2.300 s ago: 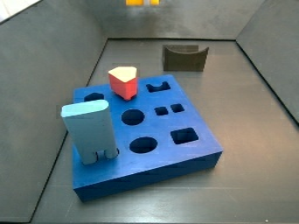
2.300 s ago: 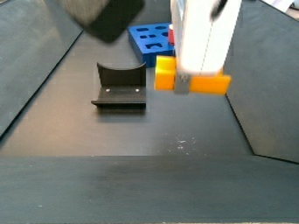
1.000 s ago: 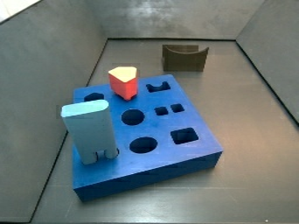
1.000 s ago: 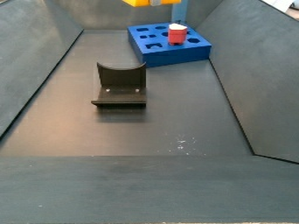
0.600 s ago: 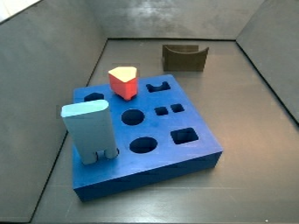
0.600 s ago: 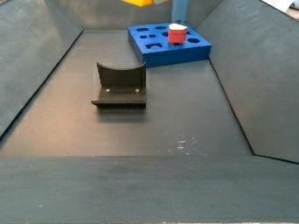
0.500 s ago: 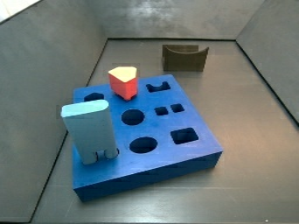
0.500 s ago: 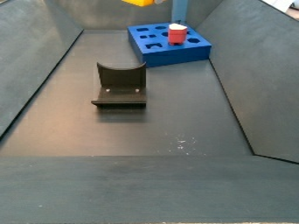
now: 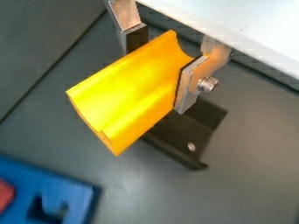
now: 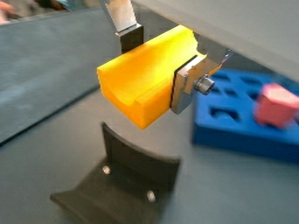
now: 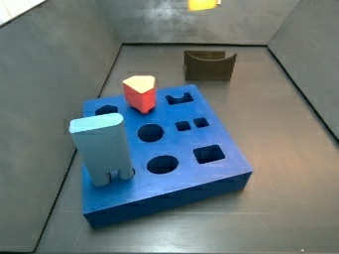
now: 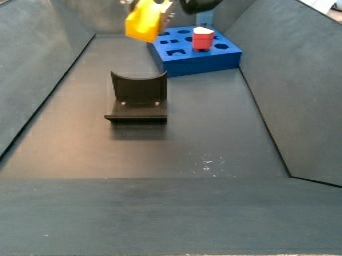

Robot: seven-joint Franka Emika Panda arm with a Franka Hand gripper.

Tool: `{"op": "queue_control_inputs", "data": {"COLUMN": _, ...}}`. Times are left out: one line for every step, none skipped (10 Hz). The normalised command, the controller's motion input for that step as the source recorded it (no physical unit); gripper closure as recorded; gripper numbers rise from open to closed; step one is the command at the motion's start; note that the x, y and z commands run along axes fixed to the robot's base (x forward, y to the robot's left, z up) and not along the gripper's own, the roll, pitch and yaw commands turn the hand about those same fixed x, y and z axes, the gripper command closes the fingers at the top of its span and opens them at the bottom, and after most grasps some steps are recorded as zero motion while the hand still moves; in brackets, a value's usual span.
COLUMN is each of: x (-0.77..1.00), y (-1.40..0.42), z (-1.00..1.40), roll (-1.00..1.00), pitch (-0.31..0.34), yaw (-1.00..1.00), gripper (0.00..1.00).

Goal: Pick up the arch object. Move up. Place the arch object on the fixture. Regrasp the arch object. Move to above the board. Insert the arch object.
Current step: Place the arch object on the fixture.

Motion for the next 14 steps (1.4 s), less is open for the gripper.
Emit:
{"op": "queue_control_inputs", "data": {"x": 0.36, "y": 0.03, "z": -0.01, "roll": -1.0, "pitch": 0.286, "yaw": 0.63, "gripper": 1.0}}
{"op": "queue_control_inputs", "data": {"x": 0.25, "y": 0.04, "z": -0.02, "roll": -1.0, "pitch": 0.361, "yaw": 0.57, "gripper": 1.0}}
{"op": "queue_control_inputs", "data": {"x": 0.14, "y": 0.03, "z": -0.02, "roll": -1.0, "pitch": 0.474, "yaw": 0.47, "gripper": 1.0}}
{"op": "queue_control_inputs", "data": {"x": 0.1, "y": 0.03, "z": -0.01, "roll": -0.94, "pitch": 0.511, "yaw": 0.38, "gripper": 1.0}}
{"op": "queue_control_inputs", "data": {"x": 0.07, "y": 0.03, "z": 0.0, "roll": -0.7, "pitch": 0.477, "yaw": 0.15, "gripper": 1.0}}
{"op": "queue_control_inputs", "data": {"x": 0.08, "y": 0.04, "z": -0.01, "roll": -0.51, "pitch": 0.442, "yaw": 0.01, "gripper": 1.0}}
{"op": "queue_control_inputs", "data": {"x": 0.09, "y": 0.03, "z": -0.02, "roll": -0.34, "pitch": 0.4, "yaw": -0.09, "gripper": 1.0}}
{"op": "queue_control_inputs", "data": {"x": 0.09, "y": 0.03, "z": 0.0, "roll": -0.24, "pitch": 0.34, "yaw": -0.14, "gripper": 1.0}}
{"op": "queue_control_inputs", "data": {"x": 0.08, "y": 0.04, "z": 0.0, "roll": -0.16, "pitch": 0.254, "yaw": -0.2, "gripper": 1.0}}
{"op": "queue_control_inputs", "data": {"x": 0.07, "y": 0.03, "z": 0.01, "roll": -0.12, "pitch": 0.203, "yaw": -0.21, "gripper": 1.0}}
{"op": "queue_control_inputs", "data": {"x": 0.08, "y": 0.03, "z": 0.0, "roll": -0.08, "pitch": 0.154, "yaw": -0.2, "gripper": 1.0}}
{"op": "queue_control_inputs", "data": {"x": 0.13, "y": 0.14, "z": -1.0, "roll": -1.0, "pitch": 0.331, "yaw": -0.14, "gripper": 1.0}}
{"op": "queue_control_inputs", "data": {"x": 0.13, "y": 0.14, "z": -1.0, "roll": -1.0, "pitch": 0.32, "yaw": -0.13, "gripper": 1.0}}
{"op": "queue_control_inputs", "data": {"x": 0.17, "y": 0.15, "z": -1.0, "roll": -0.93, "pitch": 0.265, "yaw": -0.2, "gripper": 1.0}}
